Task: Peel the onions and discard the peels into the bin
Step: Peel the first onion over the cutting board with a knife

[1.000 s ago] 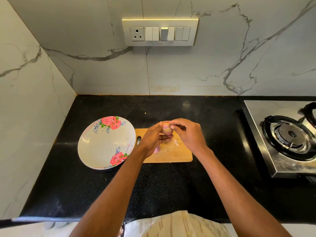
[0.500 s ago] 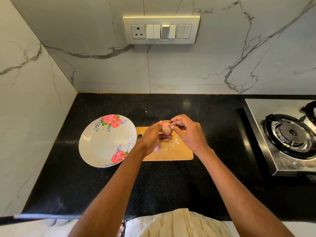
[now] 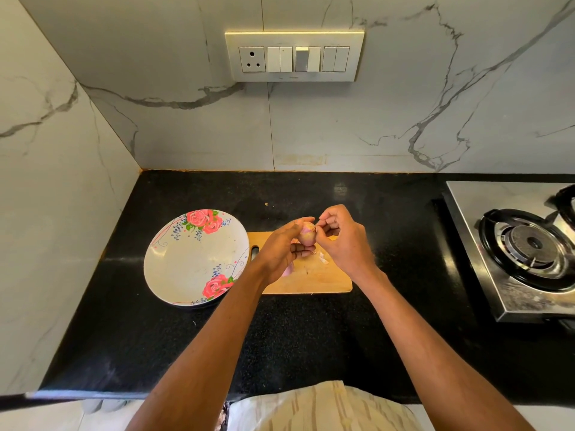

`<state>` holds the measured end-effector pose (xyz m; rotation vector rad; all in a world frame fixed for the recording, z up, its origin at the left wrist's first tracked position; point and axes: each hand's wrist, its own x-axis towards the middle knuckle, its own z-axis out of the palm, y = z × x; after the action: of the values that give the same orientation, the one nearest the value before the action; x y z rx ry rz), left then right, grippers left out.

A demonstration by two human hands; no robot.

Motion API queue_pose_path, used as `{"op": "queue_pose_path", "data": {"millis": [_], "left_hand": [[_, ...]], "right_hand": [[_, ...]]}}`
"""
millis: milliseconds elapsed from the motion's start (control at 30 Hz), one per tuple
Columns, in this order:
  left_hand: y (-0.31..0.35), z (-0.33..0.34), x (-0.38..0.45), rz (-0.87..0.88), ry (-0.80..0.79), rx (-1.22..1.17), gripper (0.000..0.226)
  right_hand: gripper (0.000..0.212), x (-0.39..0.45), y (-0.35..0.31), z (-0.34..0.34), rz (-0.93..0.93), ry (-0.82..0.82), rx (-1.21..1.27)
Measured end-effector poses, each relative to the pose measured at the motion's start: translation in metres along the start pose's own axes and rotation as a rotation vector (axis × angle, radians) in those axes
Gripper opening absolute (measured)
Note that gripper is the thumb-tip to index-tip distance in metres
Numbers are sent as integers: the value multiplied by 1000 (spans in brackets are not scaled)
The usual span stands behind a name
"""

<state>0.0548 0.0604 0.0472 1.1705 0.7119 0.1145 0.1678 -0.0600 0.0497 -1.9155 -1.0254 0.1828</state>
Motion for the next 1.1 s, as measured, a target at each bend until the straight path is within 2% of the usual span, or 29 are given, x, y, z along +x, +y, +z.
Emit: {"op": "queue_pose_path", "data": {"millis": [167,267,433,633,967,1100], "left_hand": [[-1,0,1,-11,21,-67,32],[0,0,1,-29,52,-102,24],[-1,0,3,15,68,-51,37],[0,1,2,69,102,6,27],[0,3,2,122,123,83,31],[-1,2,2,108,115,117,26]], "right_hand": [[22,0,7,-3,64,71,32],[19,-1,7,-5,93,57,54],[18,-4,1,-1,-7,-53,11],[21,-4,2,1,-56,-31,-54],[17,-6,7,-3,-72,-15,-105],[14,-5,8,-4,-70,-33,-102]]}}
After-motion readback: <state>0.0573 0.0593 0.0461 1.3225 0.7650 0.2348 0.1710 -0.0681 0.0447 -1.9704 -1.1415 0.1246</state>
